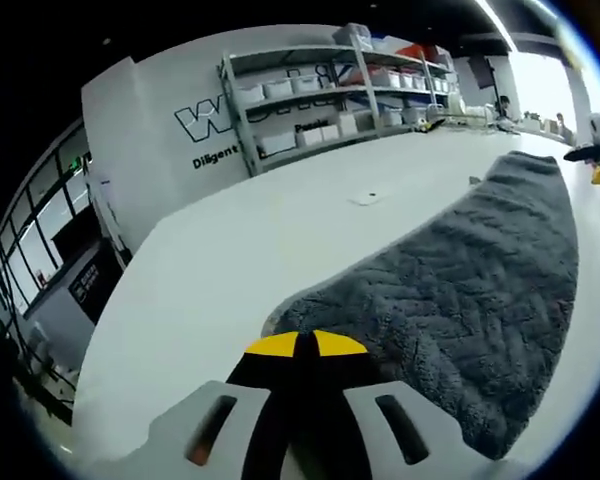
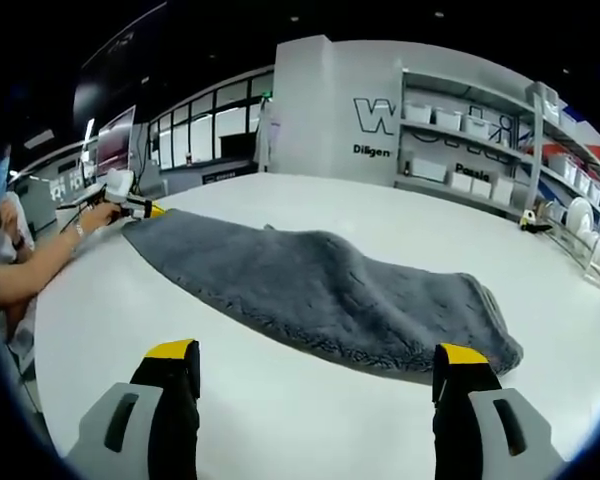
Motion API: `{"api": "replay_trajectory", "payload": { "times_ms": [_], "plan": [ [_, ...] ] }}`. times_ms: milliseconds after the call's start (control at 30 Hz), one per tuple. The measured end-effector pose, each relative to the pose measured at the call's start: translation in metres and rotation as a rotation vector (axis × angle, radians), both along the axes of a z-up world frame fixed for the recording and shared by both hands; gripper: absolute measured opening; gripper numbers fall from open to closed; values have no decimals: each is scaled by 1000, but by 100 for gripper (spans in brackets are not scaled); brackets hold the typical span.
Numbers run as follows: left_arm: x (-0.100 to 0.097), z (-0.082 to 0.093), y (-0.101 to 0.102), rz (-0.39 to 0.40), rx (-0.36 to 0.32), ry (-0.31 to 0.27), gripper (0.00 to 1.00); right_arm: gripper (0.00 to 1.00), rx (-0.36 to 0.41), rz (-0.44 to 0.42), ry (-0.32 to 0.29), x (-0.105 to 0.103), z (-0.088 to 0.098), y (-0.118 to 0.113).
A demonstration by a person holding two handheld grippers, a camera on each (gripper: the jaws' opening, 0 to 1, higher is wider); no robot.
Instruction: Open the folded towel by lifting each exposed corner and separating the folded layers until the towel lies flat within the target outline without major curled edges
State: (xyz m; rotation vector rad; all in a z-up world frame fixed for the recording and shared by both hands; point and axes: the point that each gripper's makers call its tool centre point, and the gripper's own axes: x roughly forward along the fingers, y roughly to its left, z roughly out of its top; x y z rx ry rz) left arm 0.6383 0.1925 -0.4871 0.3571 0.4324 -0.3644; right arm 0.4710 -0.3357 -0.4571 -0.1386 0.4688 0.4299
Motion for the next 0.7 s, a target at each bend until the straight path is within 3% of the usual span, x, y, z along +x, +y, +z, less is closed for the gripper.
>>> {"api": "replay_trajectory", "payload": {
  "times_ms": [400, 700],
  "plan": [
    [0, 3, 2, 2, -45, 1, 2, 98, 29, -38, -13, 5, 7, -13],
    [-1, 8, 2, 3, -73, -9, 2, 97, -14, -123, -45, 24, 24, -52]
  ]
}}
